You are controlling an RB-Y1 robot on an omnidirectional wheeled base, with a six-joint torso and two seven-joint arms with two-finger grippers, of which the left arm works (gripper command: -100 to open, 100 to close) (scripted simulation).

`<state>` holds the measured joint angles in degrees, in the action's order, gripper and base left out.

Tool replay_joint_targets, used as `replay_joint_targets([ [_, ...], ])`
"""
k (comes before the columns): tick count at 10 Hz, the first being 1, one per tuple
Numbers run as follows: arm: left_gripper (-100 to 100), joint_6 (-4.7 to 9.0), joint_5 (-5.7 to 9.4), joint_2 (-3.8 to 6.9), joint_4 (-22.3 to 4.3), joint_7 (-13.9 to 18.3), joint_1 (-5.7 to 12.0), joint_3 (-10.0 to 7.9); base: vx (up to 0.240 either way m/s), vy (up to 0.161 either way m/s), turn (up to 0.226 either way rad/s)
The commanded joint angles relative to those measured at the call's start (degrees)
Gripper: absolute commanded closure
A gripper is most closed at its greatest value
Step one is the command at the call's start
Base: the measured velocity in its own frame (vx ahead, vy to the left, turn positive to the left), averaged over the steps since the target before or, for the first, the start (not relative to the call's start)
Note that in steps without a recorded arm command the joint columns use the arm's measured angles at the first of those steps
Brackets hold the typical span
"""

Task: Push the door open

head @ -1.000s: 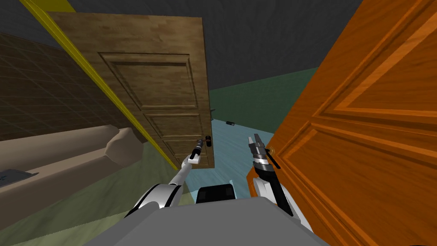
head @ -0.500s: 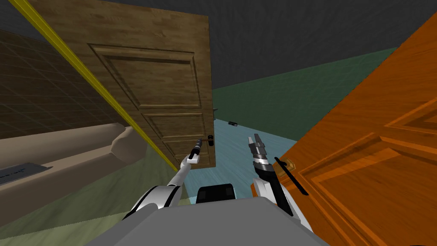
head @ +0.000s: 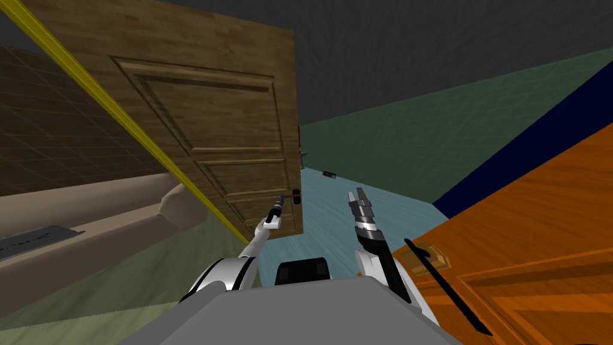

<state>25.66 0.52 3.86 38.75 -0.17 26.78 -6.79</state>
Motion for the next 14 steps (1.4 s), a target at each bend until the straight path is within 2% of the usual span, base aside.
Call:
replay_joint_targets([
  [1,100,-0.65,0.20,1.63,2.16,0.07,-0.79,-0.74,0.108,-0.026,0.072],
  [3,100,-0.68,0.39,0.89,2.26,-1.48,-0.71,-2.14,0.165,-0.022,0.210],
  [4,-100,-0.81,1.82,0.80,1.92,-2.22,-0.57,-0.75,0.070,-0.004,0.090],
  [9,-100,0.33,7.44,0.13,0.32,-7.37,0.51,0.96,-0.062,0.026,0.020],
  [12,-100,1.11,11.27,-0.93,-0.76,-10.88,1.24,2.12,-0.058,-0.003,0.031],
  [13,-100,1.24,11.92,-1.16,-0.95,-11.47,1.37,2.32,-0.050,-0.019,0.022],
  [14,-100,1.49,13.19,-1.66,-1.31,-12.64,1.61,2.71,-0.049,-0.026,0.026],
])
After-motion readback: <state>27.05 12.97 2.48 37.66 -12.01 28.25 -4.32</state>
